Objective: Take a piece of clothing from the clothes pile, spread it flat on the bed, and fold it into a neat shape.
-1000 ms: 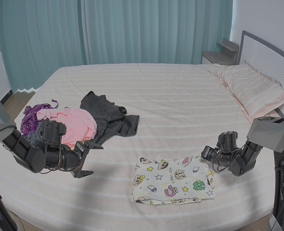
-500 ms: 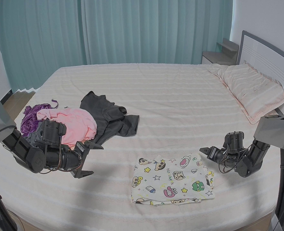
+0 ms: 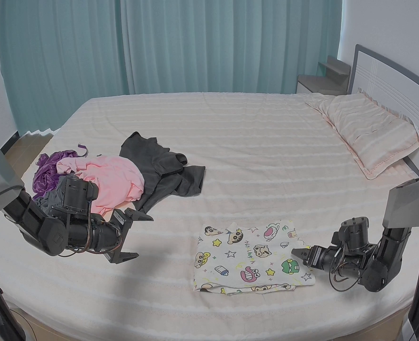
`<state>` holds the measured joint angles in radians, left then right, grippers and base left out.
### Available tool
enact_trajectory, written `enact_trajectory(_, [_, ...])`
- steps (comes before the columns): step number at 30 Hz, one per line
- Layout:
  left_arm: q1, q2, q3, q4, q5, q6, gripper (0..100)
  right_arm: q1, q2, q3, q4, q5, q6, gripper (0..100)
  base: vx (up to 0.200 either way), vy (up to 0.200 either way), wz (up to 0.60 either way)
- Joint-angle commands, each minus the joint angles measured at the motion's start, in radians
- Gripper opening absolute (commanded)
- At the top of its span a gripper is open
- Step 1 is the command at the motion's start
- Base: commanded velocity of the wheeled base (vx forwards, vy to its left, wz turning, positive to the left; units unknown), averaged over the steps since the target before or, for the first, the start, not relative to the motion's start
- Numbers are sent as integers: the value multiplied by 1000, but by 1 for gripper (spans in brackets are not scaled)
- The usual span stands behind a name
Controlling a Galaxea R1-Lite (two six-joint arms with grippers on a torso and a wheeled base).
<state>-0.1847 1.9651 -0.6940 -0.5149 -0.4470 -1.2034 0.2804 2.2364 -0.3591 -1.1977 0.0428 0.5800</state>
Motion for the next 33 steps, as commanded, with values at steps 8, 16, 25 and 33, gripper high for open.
enact_trajectory(8, [-2,3,1,-1,1,2,100,63,137,132,-217,8,-20,100,0,0,0])
enact_trajectory(16, [-2,3,1,-1,1,12,100,65,178,147,-318,14,-20,100,0,0,0])
enact_trajectory(25, [-2,3,1,-1,1,12,100,60,172,224,-362,14,-22,0,0,0,0])
enact_trajectory(33, [-2,3,2,-1,1,12,100,45,115,298,-369,49,-46,0,0,0,0])
